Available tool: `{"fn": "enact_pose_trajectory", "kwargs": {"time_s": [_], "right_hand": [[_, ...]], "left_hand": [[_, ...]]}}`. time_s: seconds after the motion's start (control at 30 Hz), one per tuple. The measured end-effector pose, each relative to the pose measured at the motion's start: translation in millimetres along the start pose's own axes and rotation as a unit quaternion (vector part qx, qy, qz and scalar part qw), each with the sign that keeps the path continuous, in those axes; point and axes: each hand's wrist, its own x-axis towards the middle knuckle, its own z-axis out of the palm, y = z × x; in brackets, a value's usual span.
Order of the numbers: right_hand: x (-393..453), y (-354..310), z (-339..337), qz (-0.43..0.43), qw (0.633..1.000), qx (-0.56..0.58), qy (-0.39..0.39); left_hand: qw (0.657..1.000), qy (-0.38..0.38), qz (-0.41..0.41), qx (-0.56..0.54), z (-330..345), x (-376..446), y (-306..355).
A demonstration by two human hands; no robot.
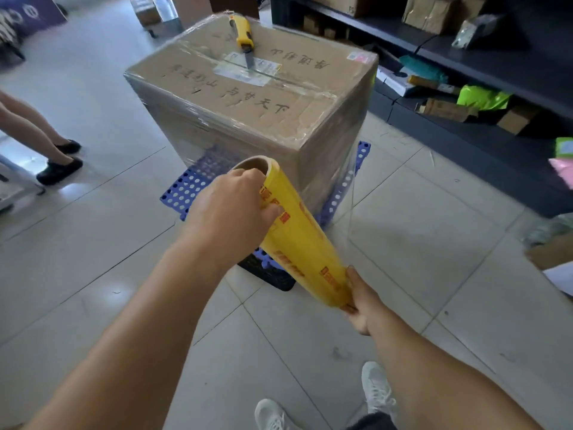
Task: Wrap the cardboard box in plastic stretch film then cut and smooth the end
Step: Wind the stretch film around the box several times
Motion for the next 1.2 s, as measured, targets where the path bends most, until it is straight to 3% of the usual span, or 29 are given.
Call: {"fn": "enact_pose_trajectory", "kwargs": {"time_s": [0.57, 1.2], "right_hand": [[-18, 51, 106, -0.026, 0.997, 0.038, 0.062], [18, 62, 221, -0.022, 0.968, 0.210, 0.133]], "left_hand": [[0.994, -0.007, 0.108, 0.023, -21, 21, -106], [0.957, -0.058, 0.282, -0.038, -28, 96, -187]]}}
